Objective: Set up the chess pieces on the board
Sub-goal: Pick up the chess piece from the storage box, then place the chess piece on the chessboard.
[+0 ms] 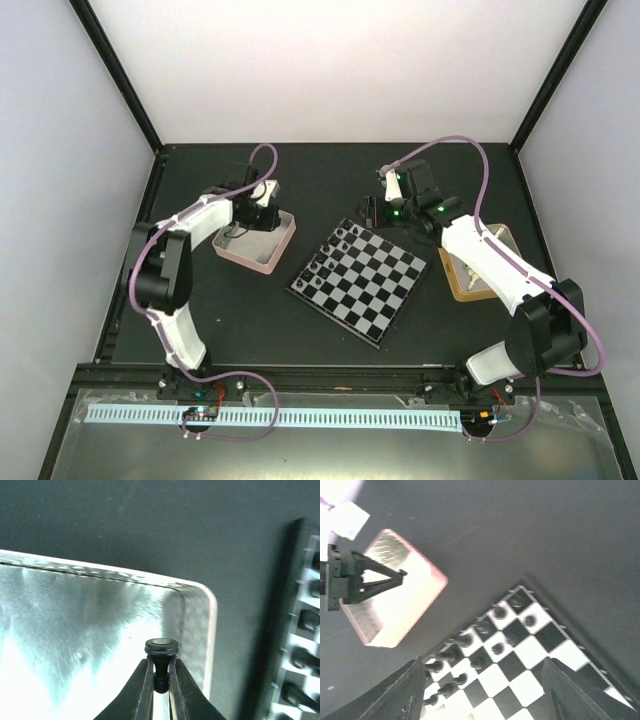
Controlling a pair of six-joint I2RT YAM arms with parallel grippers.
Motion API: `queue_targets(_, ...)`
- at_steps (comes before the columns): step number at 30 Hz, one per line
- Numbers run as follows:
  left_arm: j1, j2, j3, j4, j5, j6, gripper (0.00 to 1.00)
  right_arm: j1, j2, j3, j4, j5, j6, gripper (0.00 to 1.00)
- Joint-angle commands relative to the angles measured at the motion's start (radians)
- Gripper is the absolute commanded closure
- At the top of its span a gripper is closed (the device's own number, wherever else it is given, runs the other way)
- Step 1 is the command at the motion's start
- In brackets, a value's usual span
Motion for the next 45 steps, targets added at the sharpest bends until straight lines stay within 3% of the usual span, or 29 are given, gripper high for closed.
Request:
queue_targets(1, -0.014, -0.169, -0.059, -0.005, 0.104, 0.008, 0.98, -0.004, 0.023, 0.068, 0.002, -0.279, -0.031, 0.34)
queue_targets(6, -0.076, -0.344, -0.128, 0.045, 0.238, 0.006, 0.98, -0.003, 0.093, 0.194, -0.063, -0.544, -0.021, 0.31)
queue_targets(10, -0.182, -0.449, -0.166, 0.148, 0.263, -0.052, 0.98, -0.003, 0.131, 0.271, -0.117, -0.646, 0.002, 0.30)
queue_targets(16, -0.299, -0.519, -0.188, 0.297, 0.196, -0.127, 0.98, -0.003, 0.151, 0.306, -0.226, -0.638, 0.036, 0.36)
queue_targets(25, -0.362, -0.543, -0.179, 0.338, 0.170, -0.104, 0.99, -0.003, 0.108, 0.258, -0.223, -0.683, 0.090, 0.60)
queue_targets(33, -0.386, -0.575, -0.200, 0.345, 0.142, -0.075, 0.98, -0.008, 0.073, 0.222, -0.120, -0.723, 0.192, 0.62)
queue_targets(39, -0.392, -0.592, -0.235, 0.375, 0.126, -0.073, 0.98, -0.026, 0.025, 0.162, 0.011, -0.733, 0.283, 0.46)
queue_targets(45, -0.393, -0.592, -0.237, 0.391, 0.124, -0.063, 0.98, -0.026, 0.067, 0.189, -0.057, -0.752, 0.254, 0.55)
